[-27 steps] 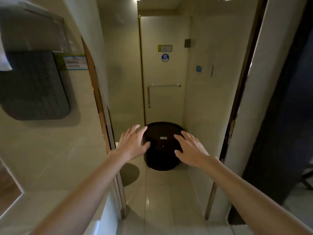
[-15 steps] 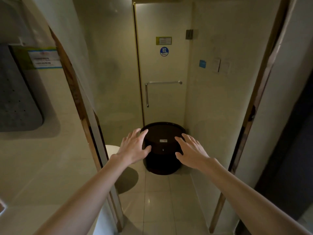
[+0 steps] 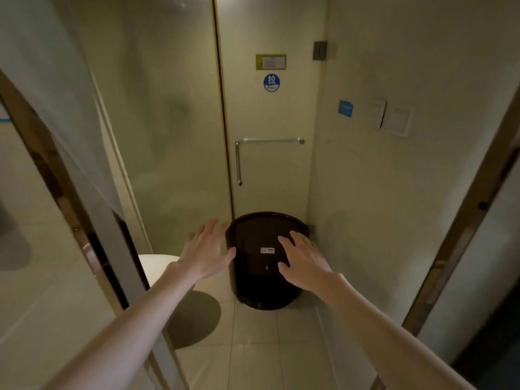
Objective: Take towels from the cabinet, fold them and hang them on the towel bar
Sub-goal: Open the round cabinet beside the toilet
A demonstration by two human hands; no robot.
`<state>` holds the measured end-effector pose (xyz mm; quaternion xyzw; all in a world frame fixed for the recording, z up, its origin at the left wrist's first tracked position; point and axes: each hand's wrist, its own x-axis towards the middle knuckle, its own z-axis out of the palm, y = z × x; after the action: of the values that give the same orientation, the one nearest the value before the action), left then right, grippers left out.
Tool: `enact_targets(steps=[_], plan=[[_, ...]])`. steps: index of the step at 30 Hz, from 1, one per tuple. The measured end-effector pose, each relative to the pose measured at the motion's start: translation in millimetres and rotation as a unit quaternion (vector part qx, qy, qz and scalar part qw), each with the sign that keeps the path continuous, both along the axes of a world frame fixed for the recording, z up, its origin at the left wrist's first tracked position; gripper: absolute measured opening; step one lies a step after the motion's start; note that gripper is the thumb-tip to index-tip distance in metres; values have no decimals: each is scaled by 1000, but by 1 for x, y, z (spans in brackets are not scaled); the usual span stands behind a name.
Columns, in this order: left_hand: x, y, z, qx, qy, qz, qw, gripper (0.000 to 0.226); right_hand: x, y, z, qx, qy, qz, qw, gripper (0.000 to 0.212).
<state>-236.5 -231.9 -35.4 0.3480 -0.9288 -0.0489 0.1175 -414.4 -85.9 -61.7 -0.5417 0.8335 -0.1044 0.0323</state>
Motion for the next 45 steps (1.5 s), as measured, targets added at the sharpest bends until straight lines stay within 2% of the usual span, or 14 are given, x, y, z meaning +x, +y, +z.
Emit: enact_targets(steps=[17, 31, 45], plan=[[-131, -178, -41, 31, -27, -31, 999, 70, -110, -161, -37, 45, 7, -36, 998, 68], [-214, -242, -90, 65, -56, -36, 996, 73, -183, -230, -78, 80, -24, -32, 996, 69], [-301, -310, -116, 35, -44, -3, 998, 76, -279, -300, -118, 81, -32, -11, 996, 69]])
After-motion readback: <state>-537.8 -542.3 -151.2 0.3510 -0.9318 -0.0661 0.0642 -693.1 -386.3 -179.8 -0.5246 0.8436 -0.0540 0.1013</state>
